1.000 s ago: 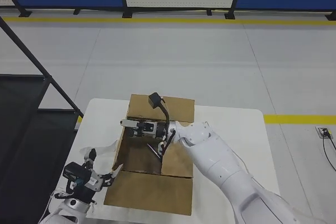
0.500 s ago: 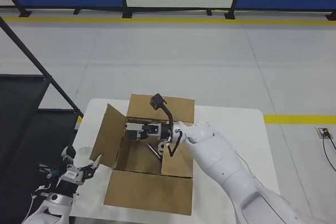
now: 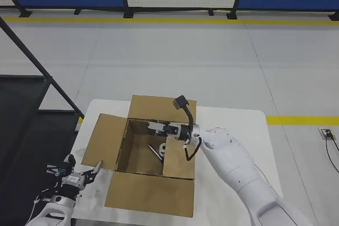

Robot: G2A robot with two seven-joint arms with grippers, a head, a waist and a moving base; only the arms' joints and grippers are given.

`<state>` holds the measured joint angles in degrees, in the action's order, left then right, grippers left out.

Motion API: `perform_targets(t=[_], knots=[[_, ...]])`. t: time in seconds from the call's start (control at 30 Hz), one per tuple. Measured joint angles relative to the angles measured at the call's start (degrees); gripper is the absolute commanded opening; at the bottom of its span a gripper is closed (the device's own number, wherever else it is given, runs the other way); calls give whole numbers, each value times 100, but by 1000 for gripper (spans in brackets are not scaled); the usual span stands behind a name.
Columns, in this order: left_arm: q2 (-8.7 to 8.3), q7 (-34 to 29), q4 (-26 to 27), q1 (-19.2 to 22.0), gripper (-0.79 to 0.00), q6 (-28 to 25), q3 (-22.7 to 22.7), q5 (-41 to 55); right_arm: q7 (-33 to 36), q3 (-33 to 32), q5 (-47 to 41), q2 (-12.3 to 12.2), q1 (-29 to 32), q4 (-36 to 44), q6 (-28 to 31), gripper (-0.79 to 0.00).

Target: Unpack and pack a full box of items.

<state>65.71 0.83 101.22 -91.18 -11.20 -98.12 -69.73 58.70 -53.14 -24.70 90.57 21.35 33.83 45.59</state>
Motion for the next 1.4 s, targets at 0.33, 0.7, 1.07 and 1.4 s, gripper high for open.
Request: perform_targets(t=[0.33, 0.7, 1.07, 1.4], knots=[[18, -333, -143, 140, 0, 189, 187, -254, -43, -560, 226, -418, 664, 1113, 43, 0], [43, 136, 485, -20, 0, 404, -127, 57, -46, -903, 378, -630, 1065, 1743, -191, 0], [56, 358, 1788, -363, 0, 98, -365, 279, -97, -1313, 524, -840, 1453, 2170, -35, 0], [48, -1060, 1875, 304, 0, -746, 639, 782, -337, -2080, 1288, -1259, 2598, 3684, 337, 0]])
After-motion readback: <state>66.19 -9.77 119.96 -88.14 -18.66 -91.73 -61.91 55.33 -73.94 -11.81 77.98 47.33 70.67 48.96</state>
